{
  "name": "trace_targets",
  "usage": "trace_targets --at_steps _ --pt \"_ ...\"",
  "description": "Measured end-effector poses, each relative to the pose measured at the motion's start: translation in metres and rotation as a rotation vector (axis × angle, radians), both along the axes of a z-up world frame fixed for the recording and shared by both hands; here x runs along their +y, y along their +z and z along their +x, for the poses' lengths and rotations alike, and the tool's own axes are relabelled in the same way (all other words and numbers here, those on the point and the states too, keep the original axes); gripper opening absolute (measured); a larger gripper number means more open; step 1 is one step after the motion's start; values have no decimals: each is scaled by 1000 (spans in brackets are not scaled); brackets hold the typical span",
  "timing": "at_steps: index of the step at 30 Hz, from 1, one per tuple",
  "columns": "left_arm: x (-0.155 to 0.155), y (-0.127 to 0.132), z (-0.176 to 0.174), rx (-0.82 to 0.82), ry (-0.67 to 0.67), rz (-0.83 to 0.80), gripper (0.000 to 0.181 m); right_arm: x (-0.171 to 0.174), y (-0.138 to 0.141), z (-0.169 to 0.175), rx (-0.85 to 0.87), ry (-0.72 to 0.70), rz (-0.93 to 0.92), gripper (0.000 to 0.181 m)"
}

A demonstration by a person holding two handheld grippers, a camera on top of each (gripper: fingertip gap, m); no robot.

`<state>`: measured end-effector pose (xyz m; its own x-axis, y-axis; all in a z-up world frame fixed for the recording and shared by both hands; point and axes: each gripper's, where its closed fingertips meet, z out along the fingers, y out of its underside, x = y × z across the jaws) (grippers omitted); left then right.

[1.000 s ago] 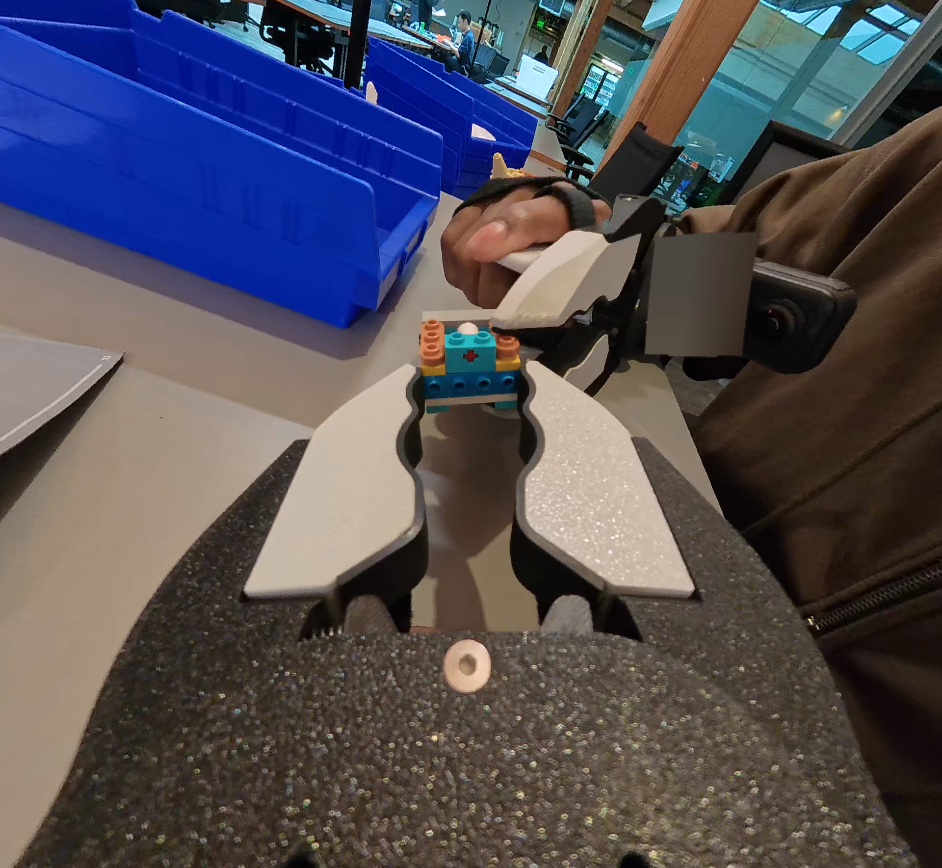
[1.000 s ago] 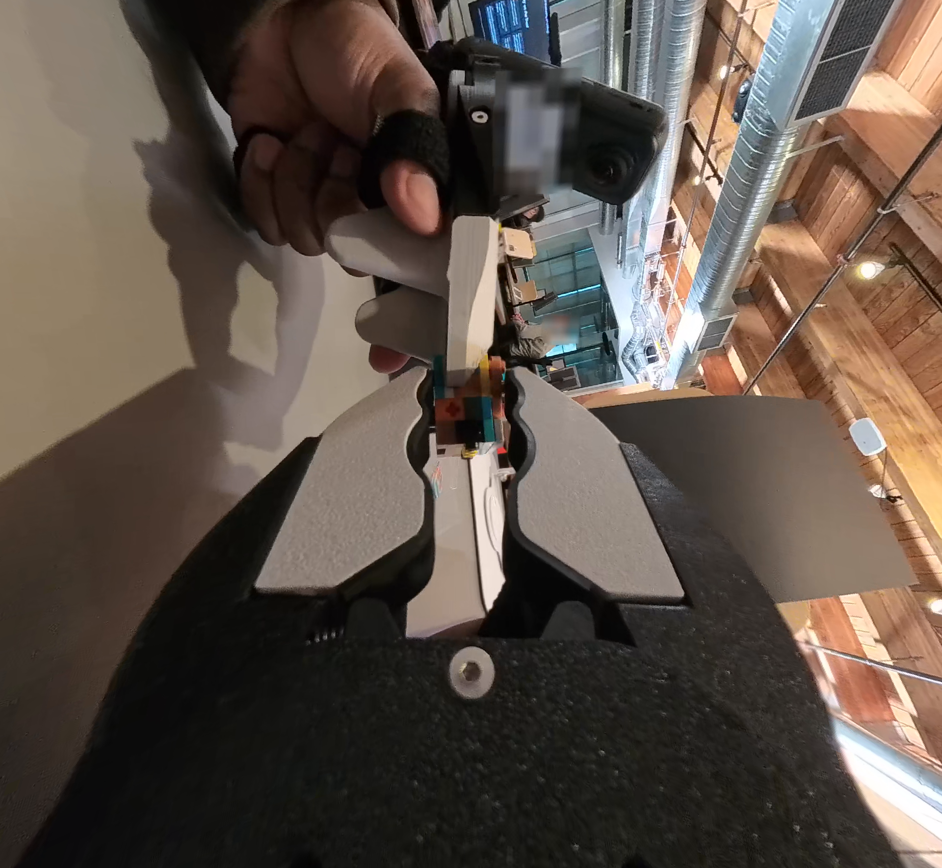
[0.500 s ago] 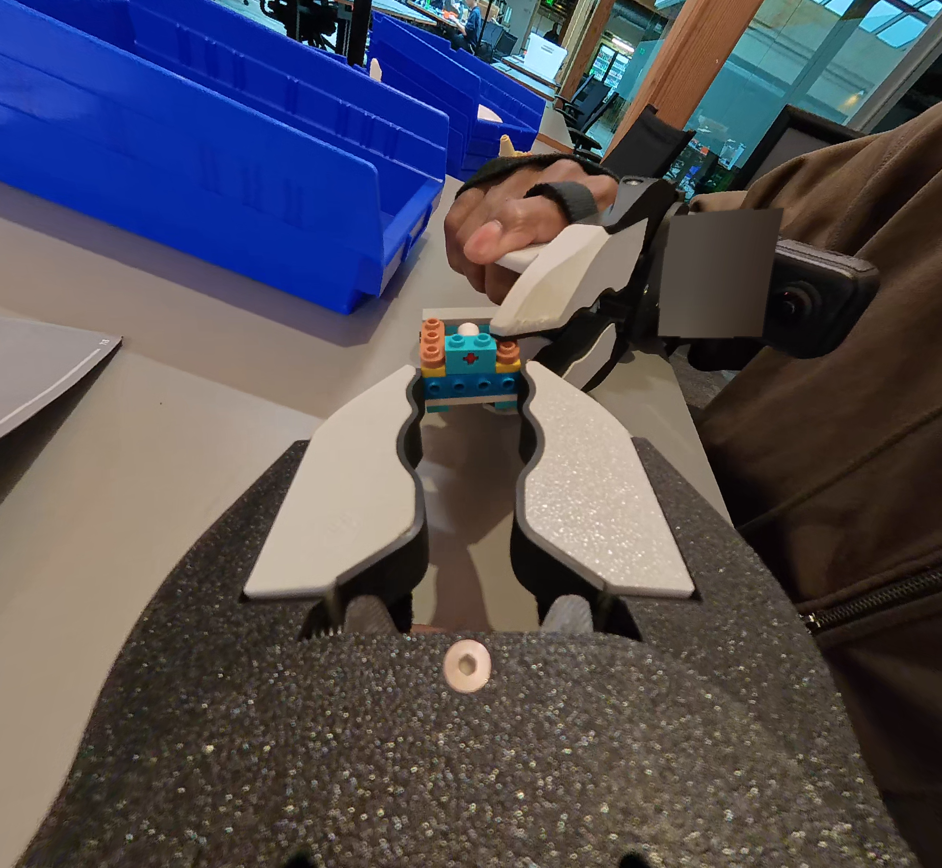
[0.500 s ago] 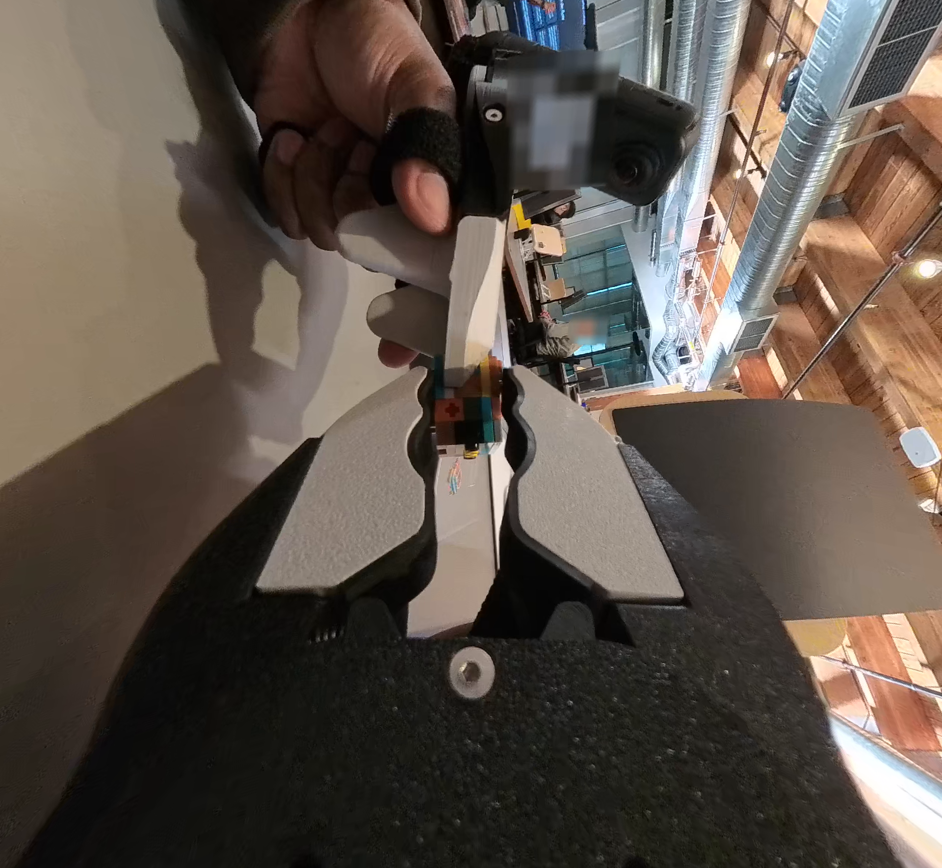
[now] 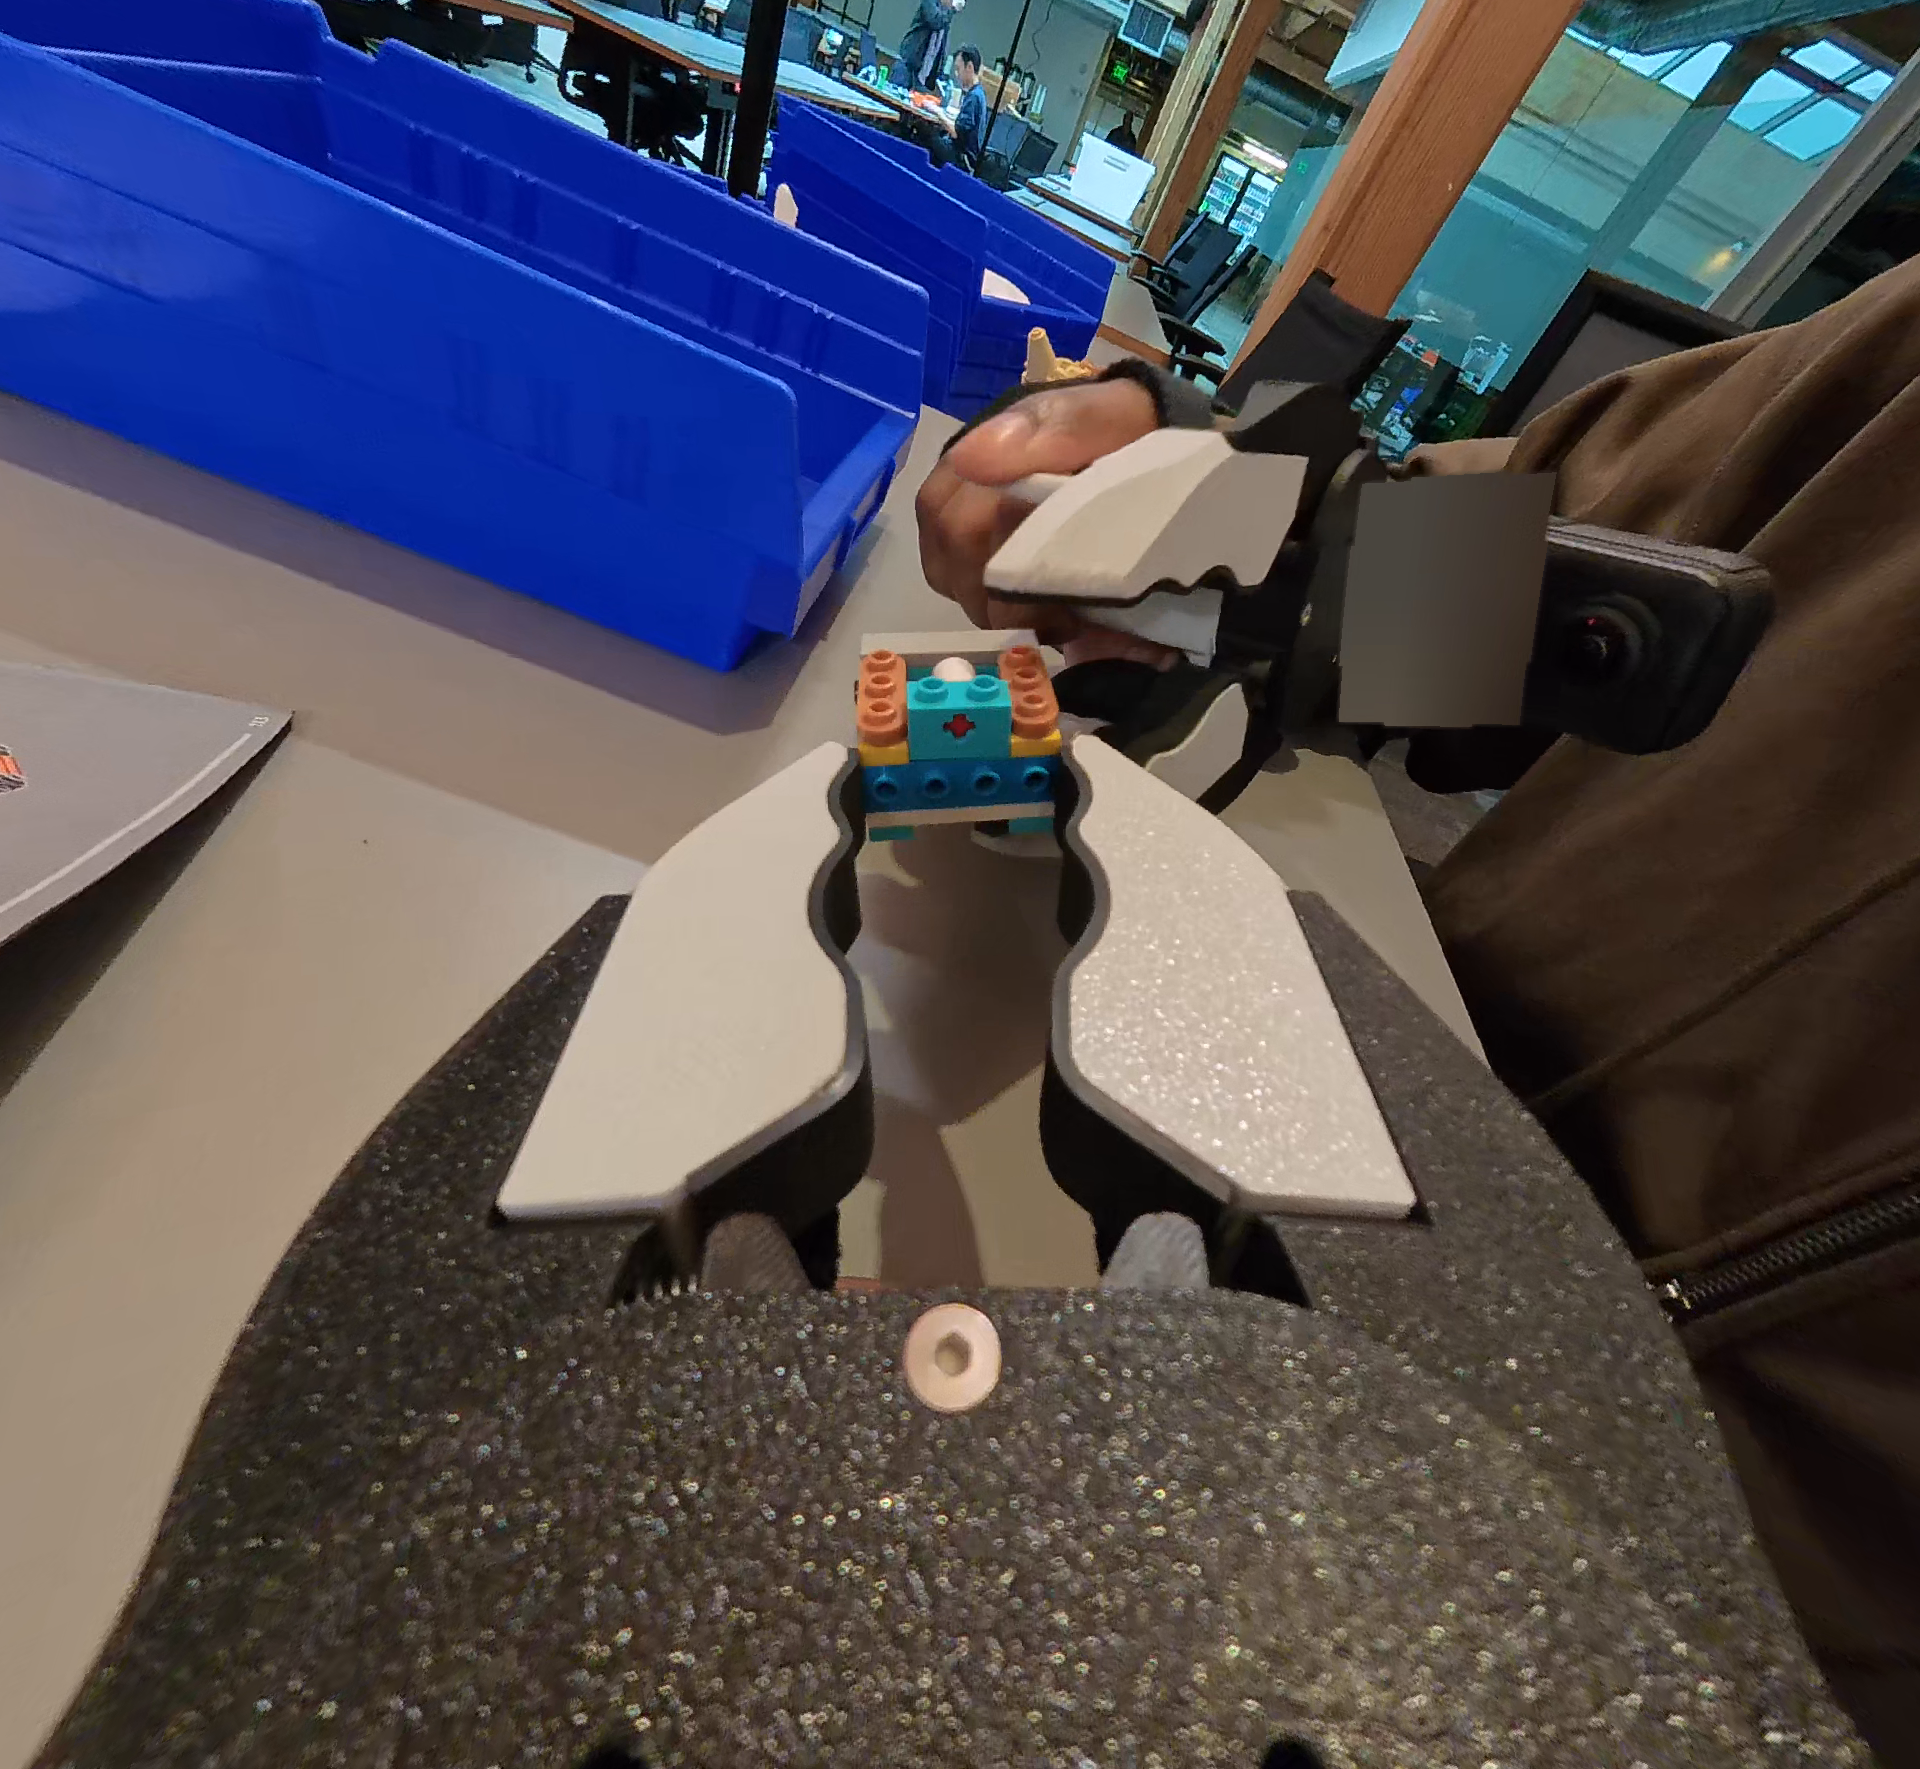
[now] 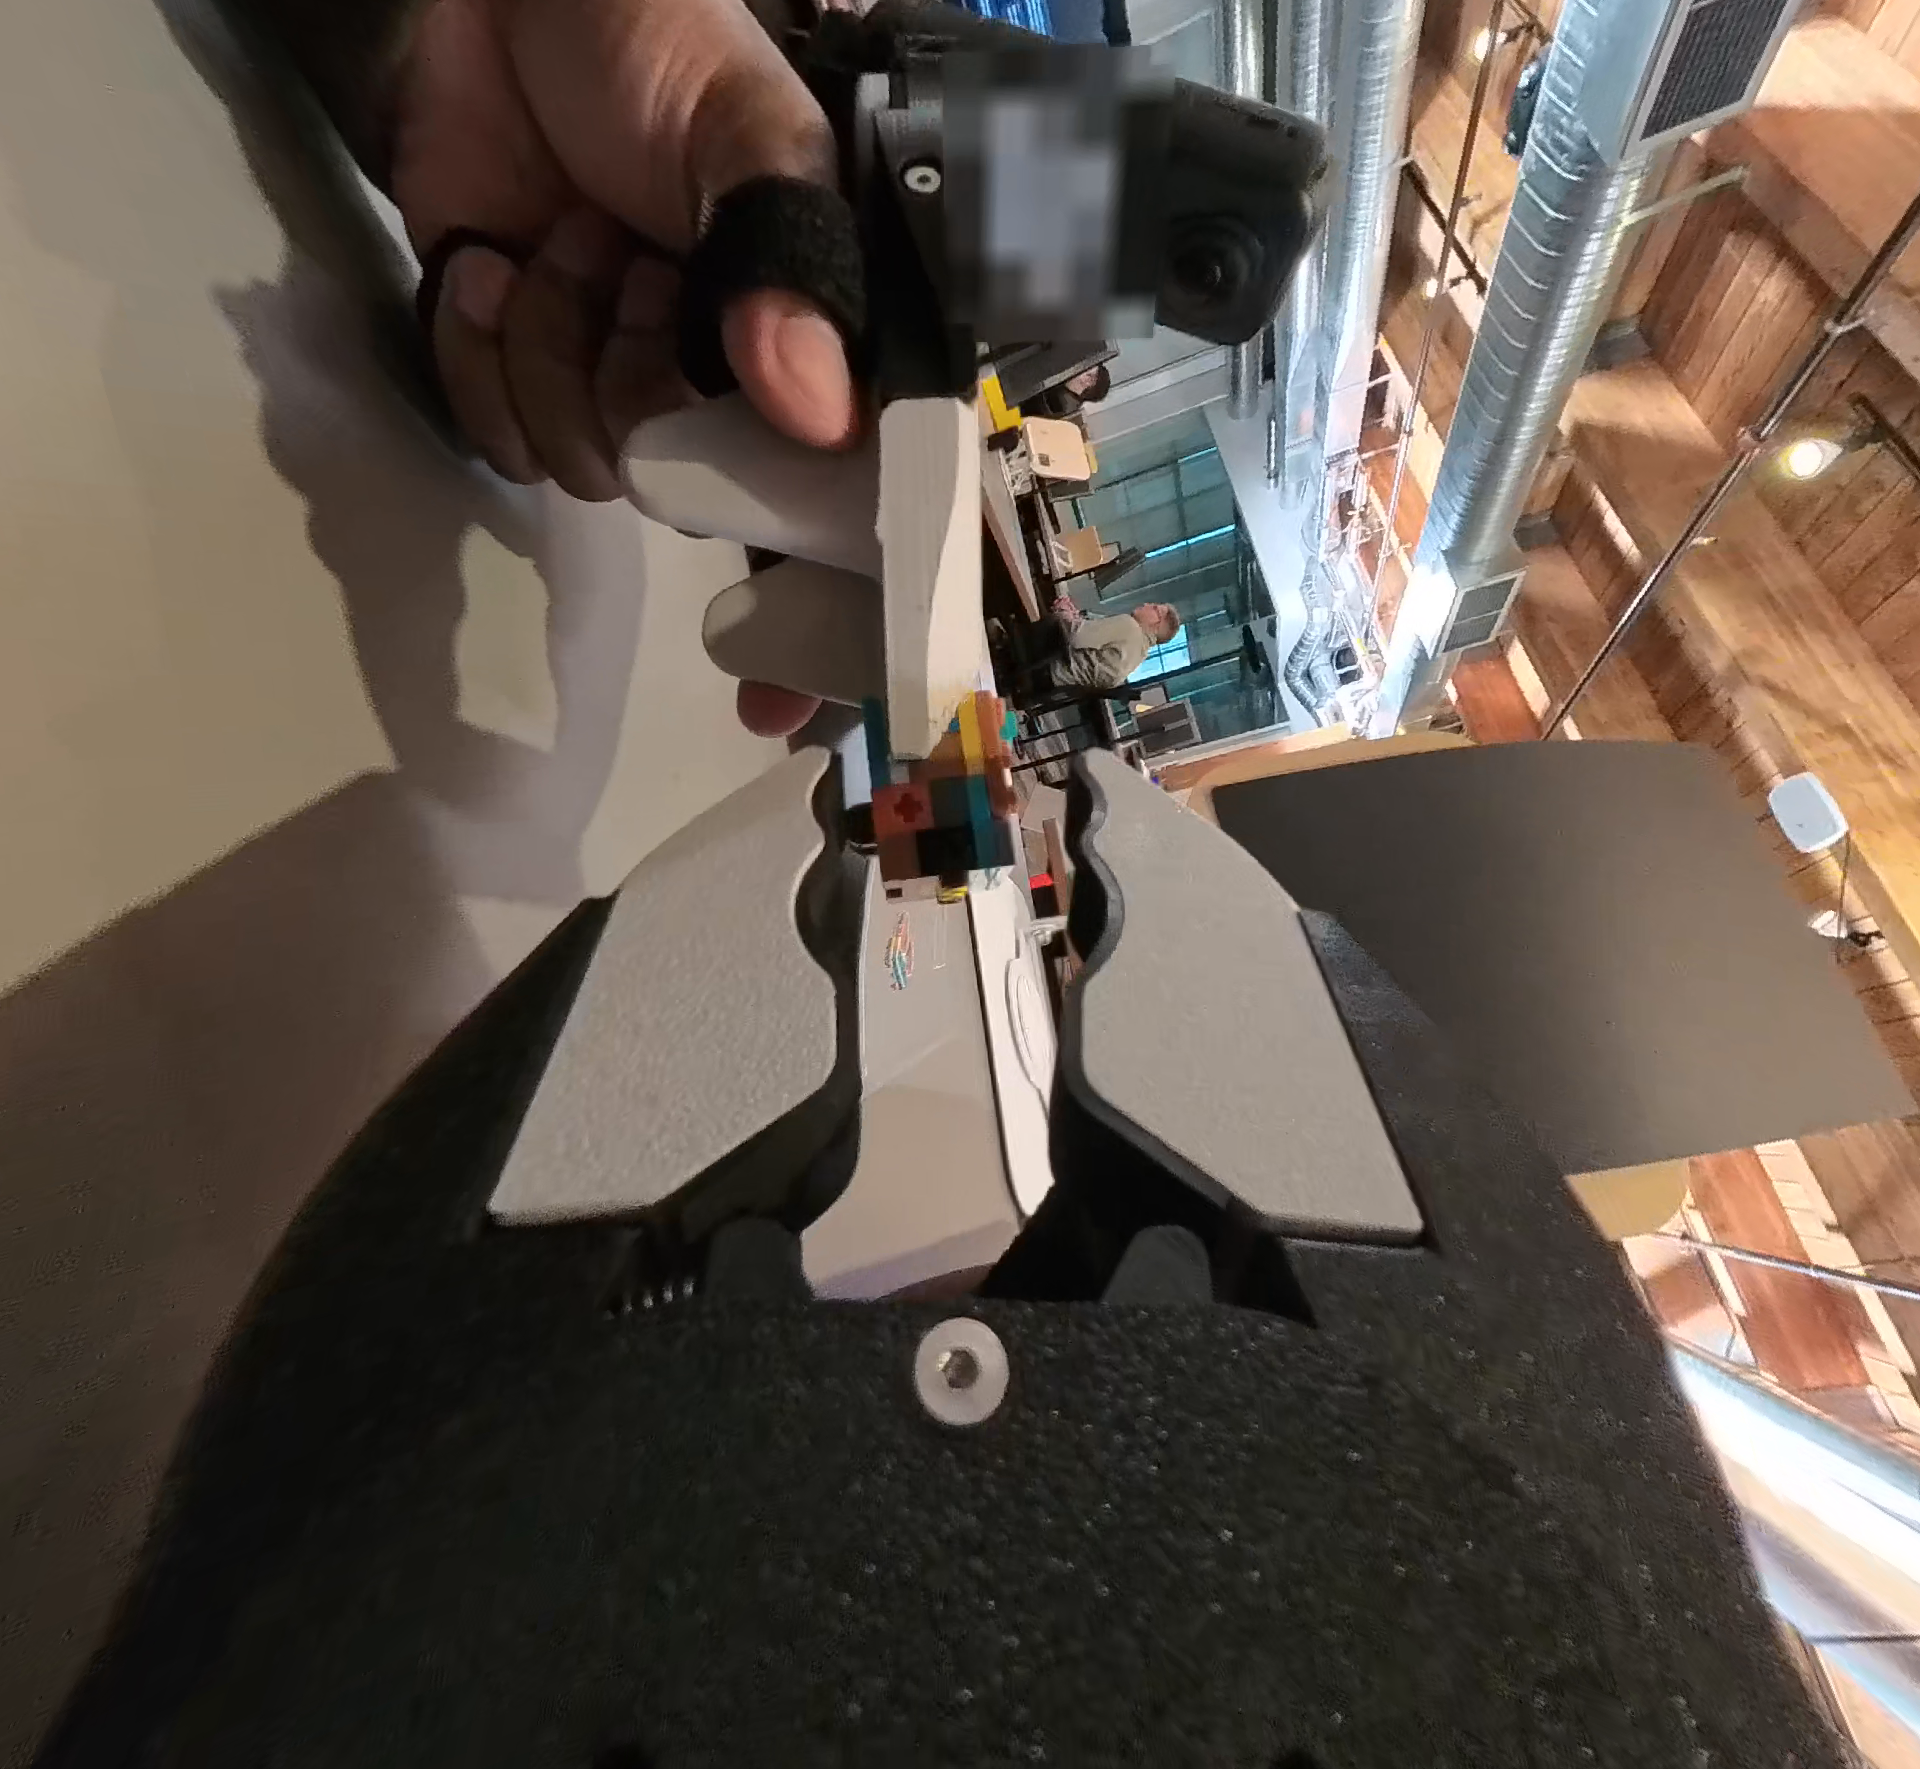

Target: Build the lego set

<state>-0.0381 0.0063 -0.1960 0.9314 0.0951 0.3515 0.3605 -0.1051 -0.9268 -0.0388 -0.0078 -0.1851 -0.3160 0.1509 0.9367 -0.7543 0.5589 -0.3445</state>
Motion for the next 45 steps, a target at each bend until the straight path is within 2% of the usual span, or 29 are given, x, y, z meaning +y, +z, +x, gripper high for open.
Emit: trace_targets --at_steps 3,16,18,20,25,28,32,37,45 --pt "1 0 2 9 -8 -5 35 -1 -2 4 37 13 22 26" --pt "2 5 4 94 2 1 35 0 2 7 85 20 33 25" --pt "1 8 0 122 32 13 35 0 5 2 105 -7 -4 26" --pt "-2 8 -6 168 75 8 35 1 4 -1 93 -26 -13 44" --pt "-6 14 -9 315 122 8 35 4 4 2 -202 49 -132 60" --pt "-4 9 -5 435 117 -31 35 7 8 5 -433 124 -248 63" --pt "1 5 4 583 83 -42 35 10 12 8 -648 211 -343 61" --pt "2 4 13 654 40 -14 35 8 5 14 -719 262 -322 56" --pt "5 -1 22 675 -24 -23 35 9 -5 23 -816 332 -273 51"
